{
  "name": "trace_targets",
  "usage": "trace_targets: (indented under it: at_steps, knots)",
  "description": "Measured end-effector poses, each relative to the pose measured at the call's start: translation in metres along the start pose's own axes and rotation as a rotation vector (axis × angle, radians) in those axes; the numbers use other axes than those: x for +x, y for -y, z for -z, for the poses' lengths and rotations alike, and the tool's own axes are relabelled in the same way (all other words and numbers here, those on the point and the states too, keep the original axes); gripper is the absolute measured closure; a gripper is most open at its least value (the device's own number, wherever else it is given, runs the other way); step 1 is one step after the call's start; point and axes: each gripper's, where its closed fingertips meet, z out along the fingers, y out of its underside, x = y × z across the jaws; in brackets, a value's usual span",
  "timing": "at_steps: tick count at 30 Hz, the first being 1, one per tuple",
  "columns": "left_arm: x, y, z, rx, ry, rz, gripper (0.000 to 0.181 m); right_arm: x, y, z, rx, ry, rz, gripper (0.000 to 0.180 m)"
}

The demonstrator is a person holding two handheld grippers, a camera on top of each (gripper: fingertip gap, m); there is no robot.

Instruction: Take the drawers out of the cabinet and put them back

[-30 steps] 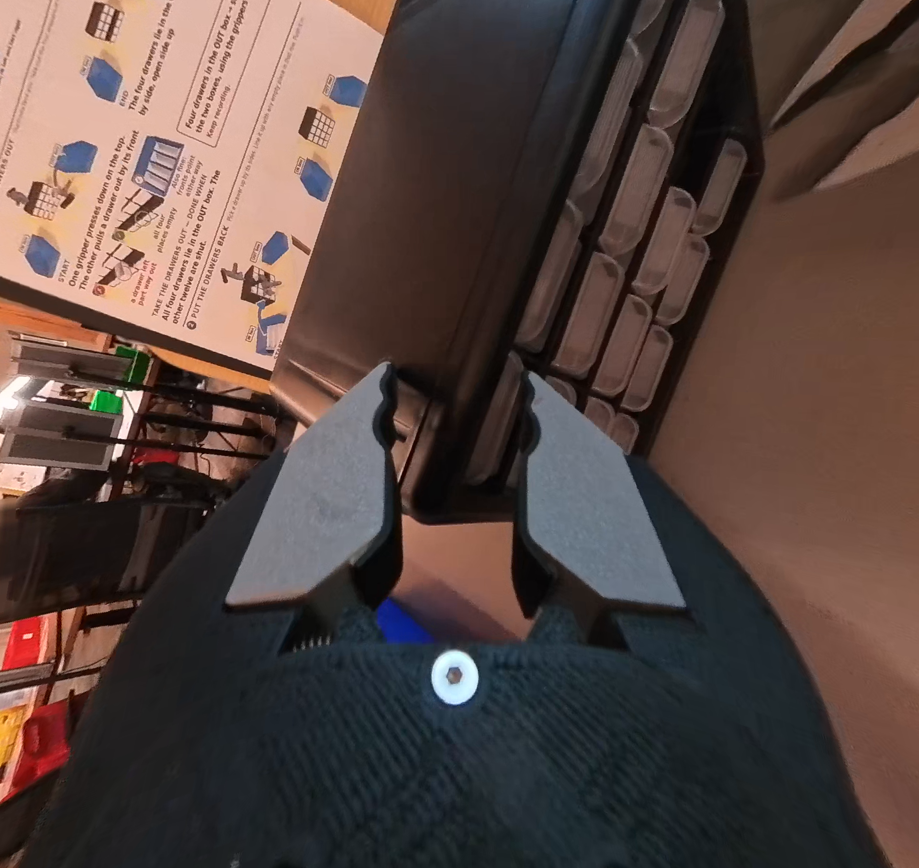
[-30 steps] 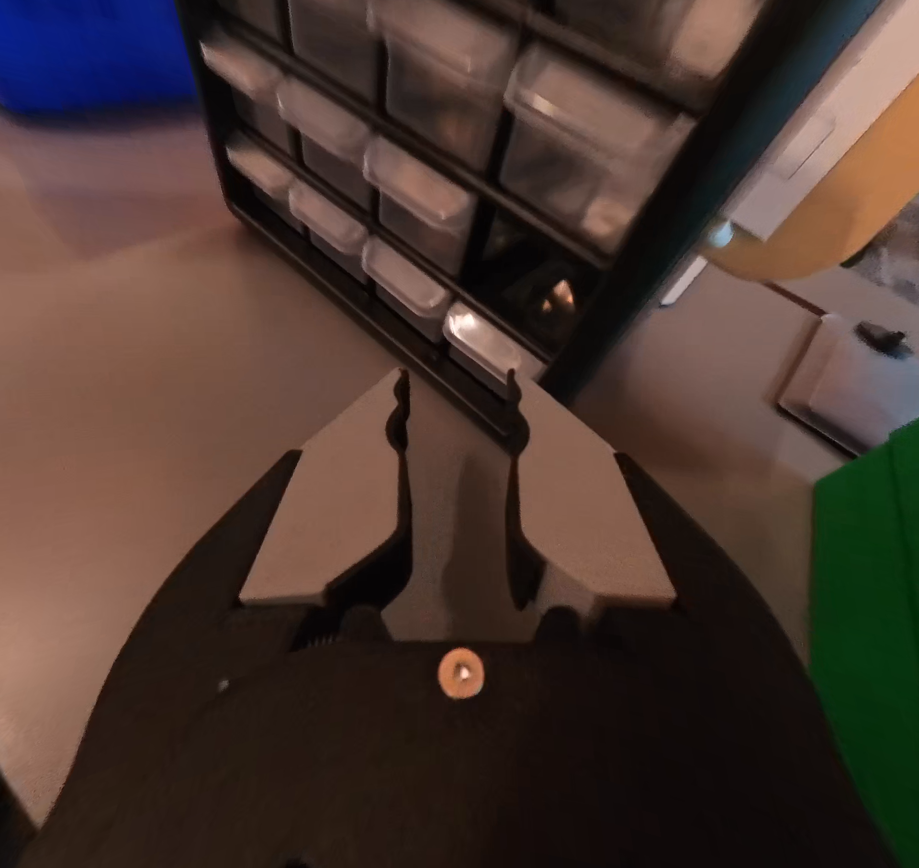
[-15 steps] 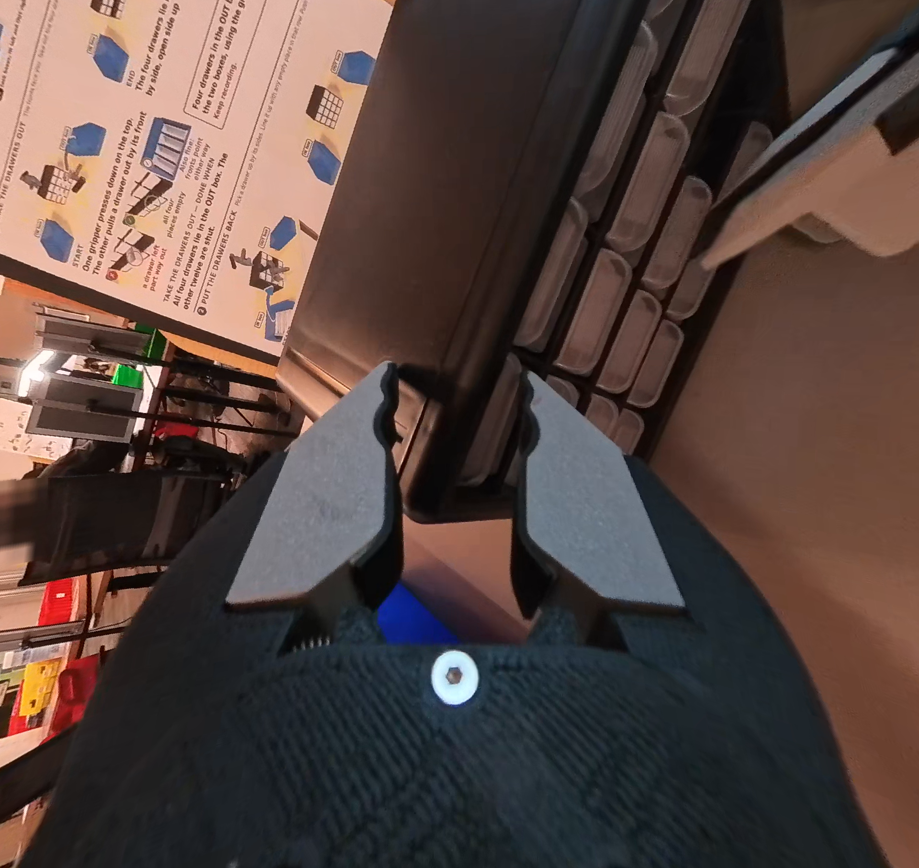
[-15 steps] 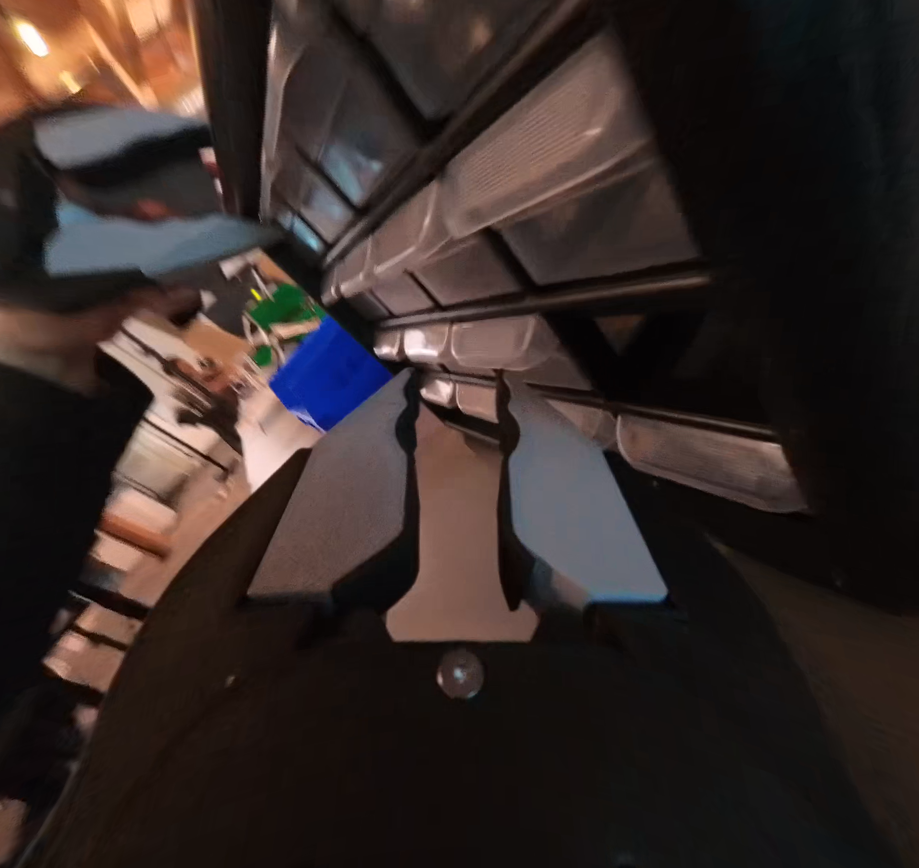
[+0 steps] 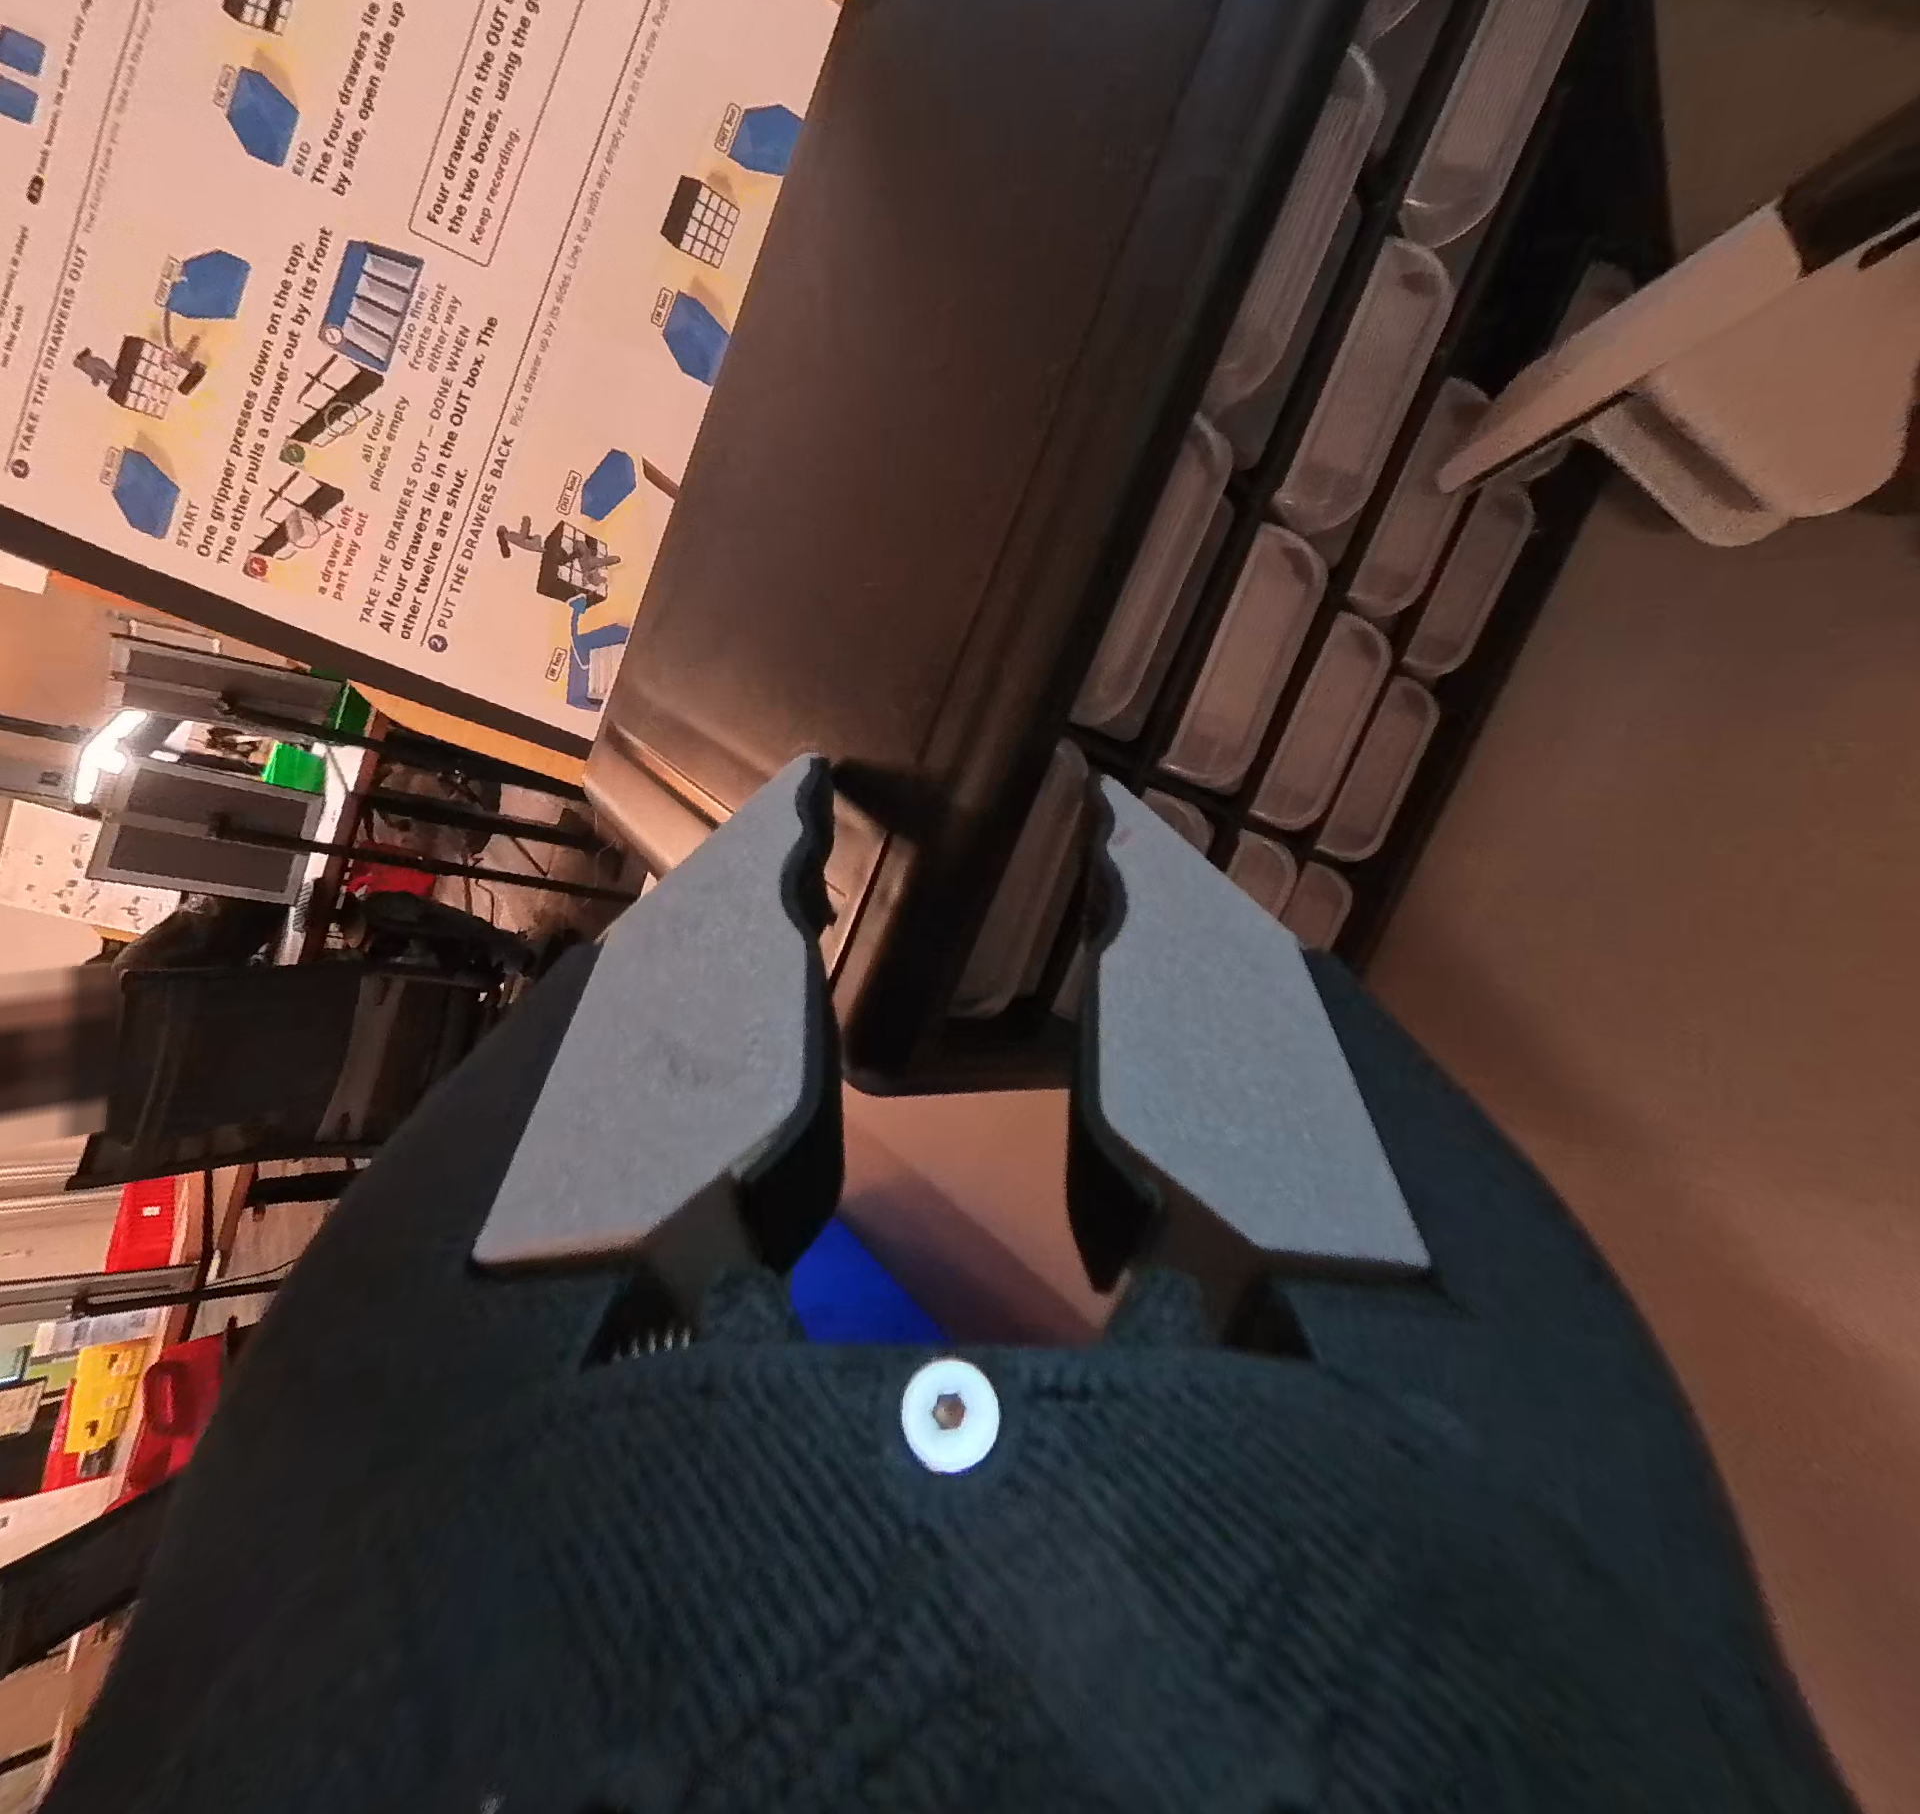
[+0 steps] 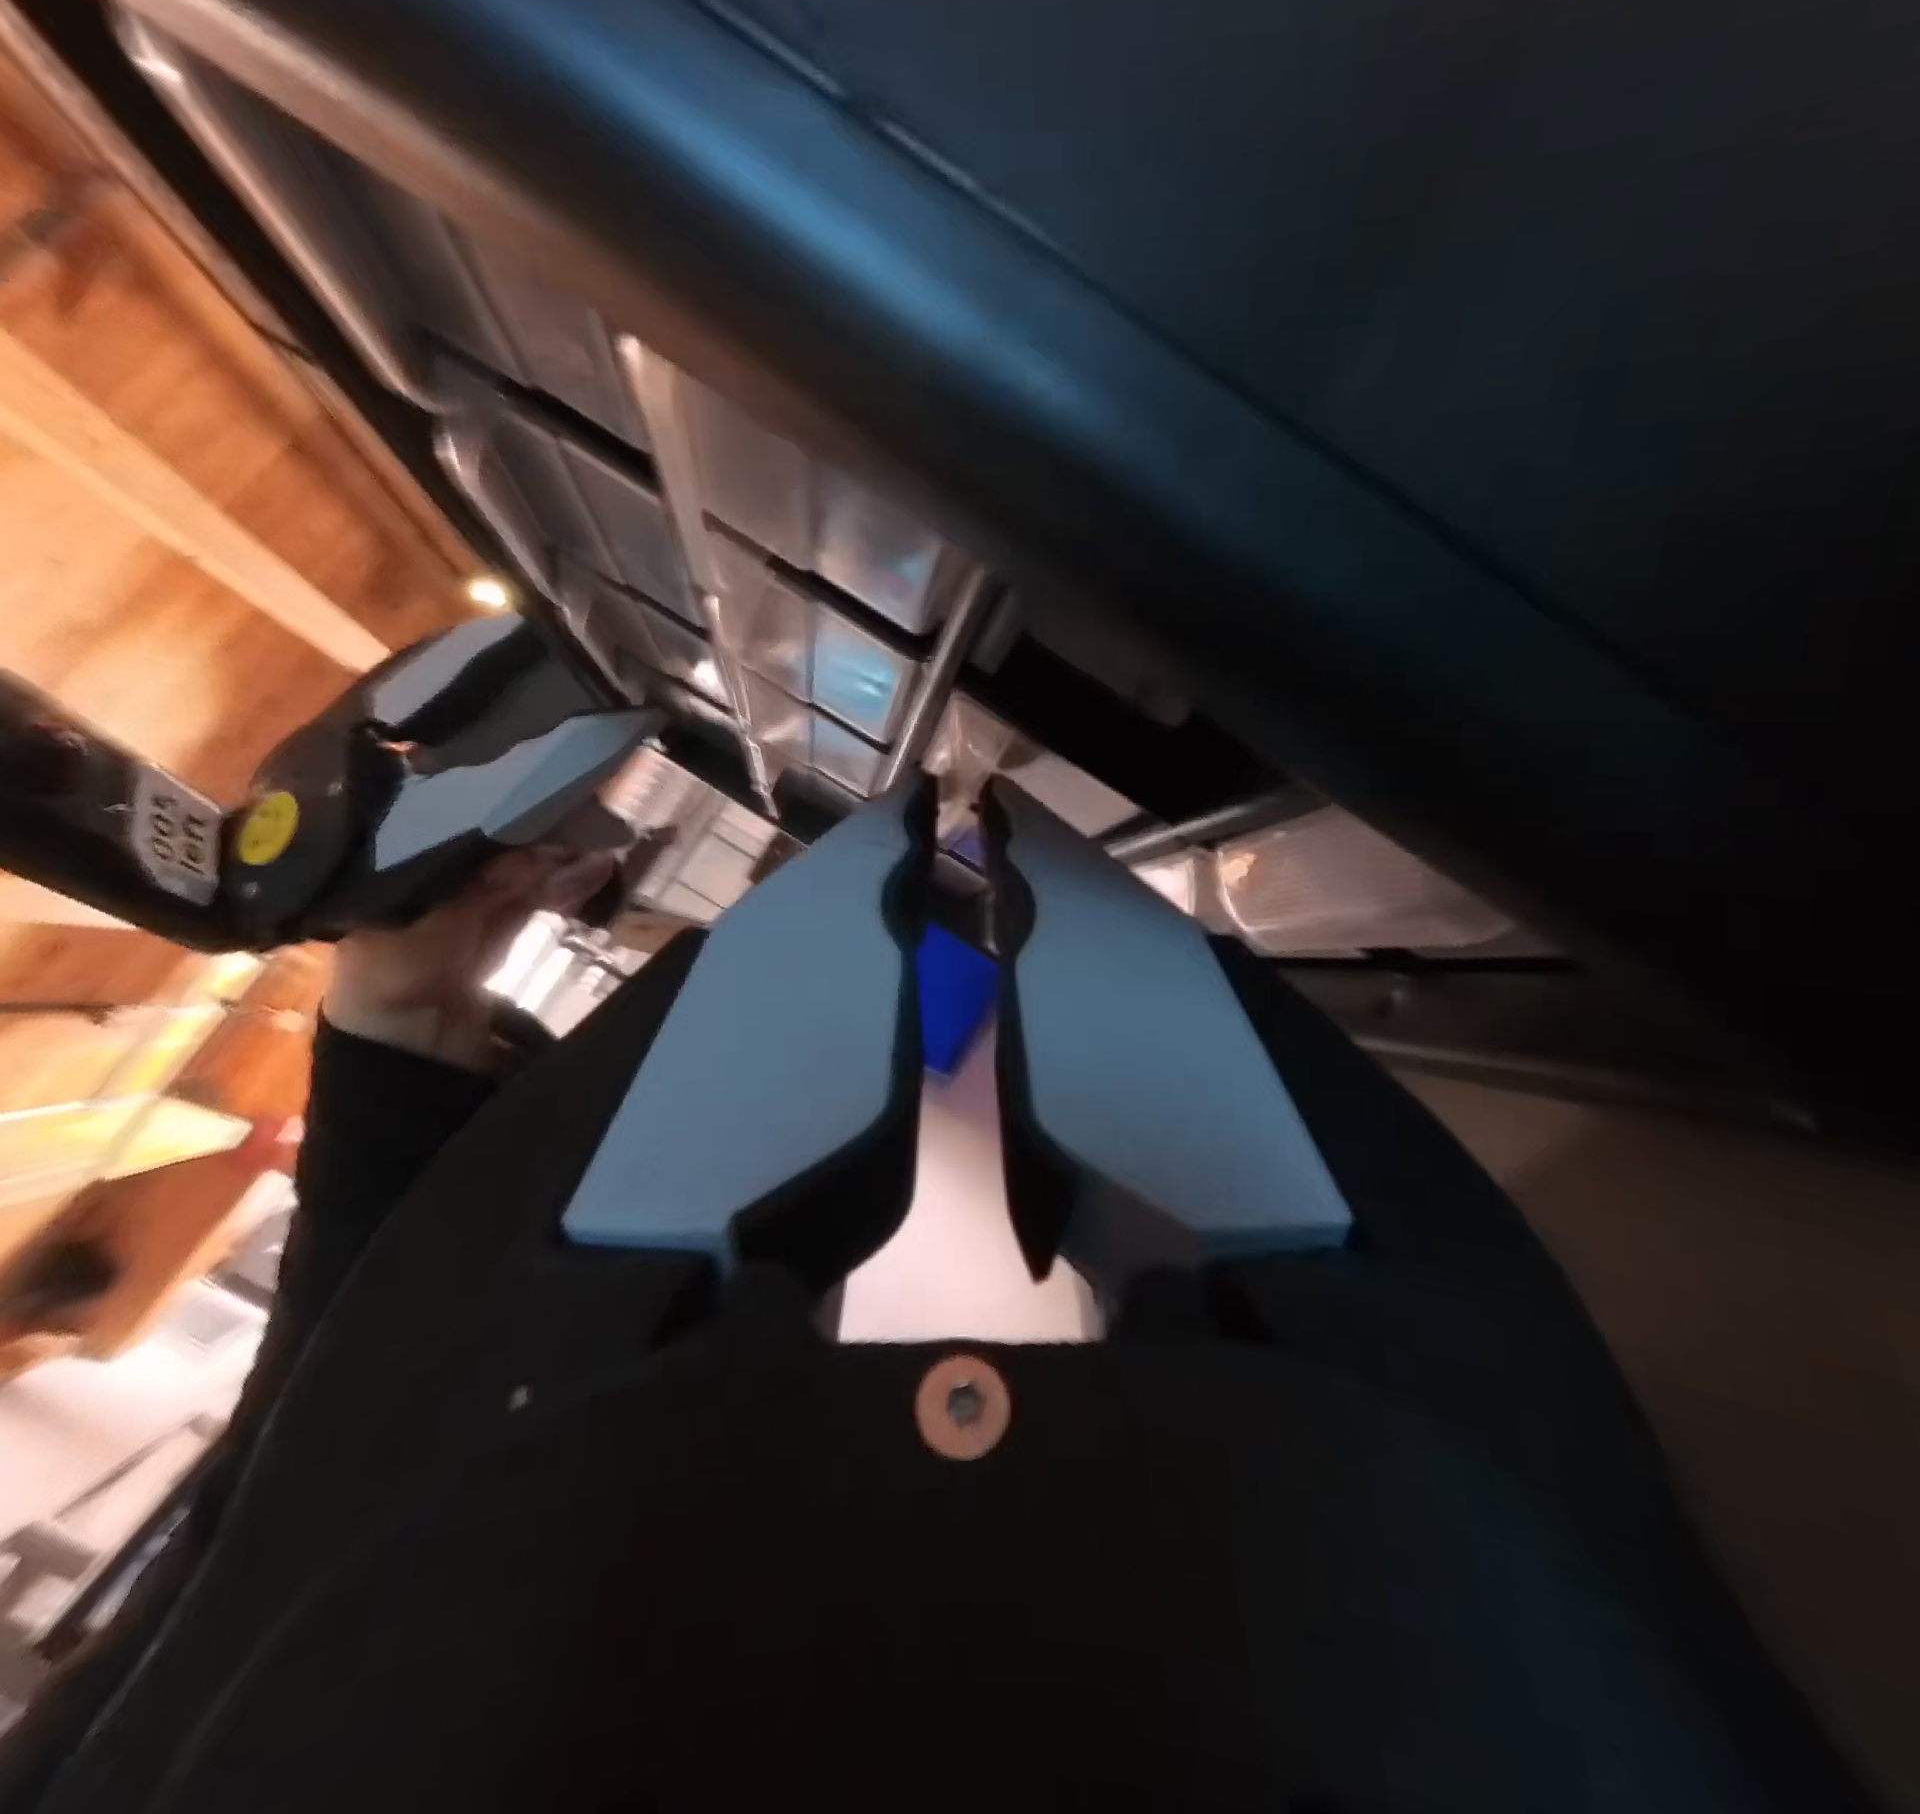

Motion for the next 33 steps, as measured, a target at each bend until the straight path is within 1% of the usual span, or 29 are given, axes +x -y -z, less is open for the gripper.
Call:
trace_targets:
  at_steps: [3, 6, 8, 10, 11, 12, 14, 15, 18, 21, 23, 24, 26, 27, 28, 29, 31, 32, 33]
  knots:
    - [0.0, 0.0, 0.0, -0.02, 0.005, -0.009, 0.134, -0.006, -0.008, 0.006, -0.025, 0.01, 0.006, 0.177]
    - [0.0, 0.0, 0.0, -0.031, 0.006, -0.016, 0.134, -0.02, -0.028, 0.023, -0.103, -0.004, 0.065, 0.177]
    - [0.0, 0.0, 0.0, -0.029, 0.006, -0.013, 0.134, -0.029, -0.042, 0.036, -0.173, -0.011, 0.137, 0.176]
    - [0.0, 0.0, 0.0, -0.022, 0.006, -0.008, 0.134, -0.035, -0.052, 0.048, -0.256, -0.033, 0.257, 0.174]
    - [0.0, 0.0, 0.0, -0.018, 0.006, -0.004, 0.134, -0.034, -0.053, 0.053, -0.283, -0.063, 0.331, 0.168]
    - [0.0, 0.0, 0.0, -0.015, 0.007, 0.0, 0.134, -0.032, -0.05, 0.057, -0.303, -0.098, 0.403, 0.157]
    - [0.0, 0.0, 0.0, -0.013, 0.01, 0.005, 0.134, -0.029, -0.045, 0.065, -0.358, -0.169, 0.533, 0.146]
    - [0.0, 0.0, 0.0, -0.014, 0.011, 0.005, 0.134, -0.028, -0.041, 0.068, -0.384, -0.2, 0.598, 0.134]
    - [0.0, 0.0, 0.0, -0.022, 0.013, -0.004, 0.134, -0.028, -0.029, 0.076, -0.473, -0.294, 0.835, 0.116]
    - [0.0, 0.0, 0.0, -0.025, 0.01, -0.006, 0.134, -0.033, -0.02, 0.078, -0.596, -0.365, 1.093, 0.114]
    - [0.0, 0.0, 0.0, -0.024, 0.011, -0.006, 0.134, -0.041, -0.029, 0.074, -0.719, -0.348, 1.271, 0.114]
    - [0.0, 0.0, 0.0, -0.023, 0.012, -0.005, 0.134, -0.041, -0.034, 0.071, -0.784, -0.357, 1.367, 0.11]
    - [0.0, 0.0, 0.0, -0.021, 0.012, -0.002, 0.134, -0.032, -0.032, 0.064, -0.879, -0.442, 1.571, 0.109]
    - [0.001, 0.0, 0.0, -0.022, 0.013, -0.001, 0.134, -0.027, -0.029, 0.059, -0.917, -0.488, 1.656, 0.112]
    - [0.001, 0.0, 0.0, -0.022, 0.013, -0.002, 0.134, -0.024, -0.03, 0.054, -0.95, -0.505, 1.707, 0.122]
    - [0.001, 0.0, 0.0, -0.023, 0.014, -0.001, 0.134, -0.021, -0.036, 0.05, -0.999, -0.486, 1.719, 0.124]
    - [0.001, 0.0, 0.001, -0.026, 0.016, -0.004, 0.134, -0.01, -0.045, 0.045, -1.105, -0.472, 1.715, 0.119]
    - [0.001, 0.0, 0.001, -0.028, 0.016, -0.005, 0.134, -0.002, -0.048, 0.046, -1.168, -0.473, 1.714, 0.123]
    - [0.001, 0.0, 0.001, -0.028, 0.016, -0.006, 0.134, 0.006, -0.047, 0.046, -1.211, -0.49, 1.722, 0.136]
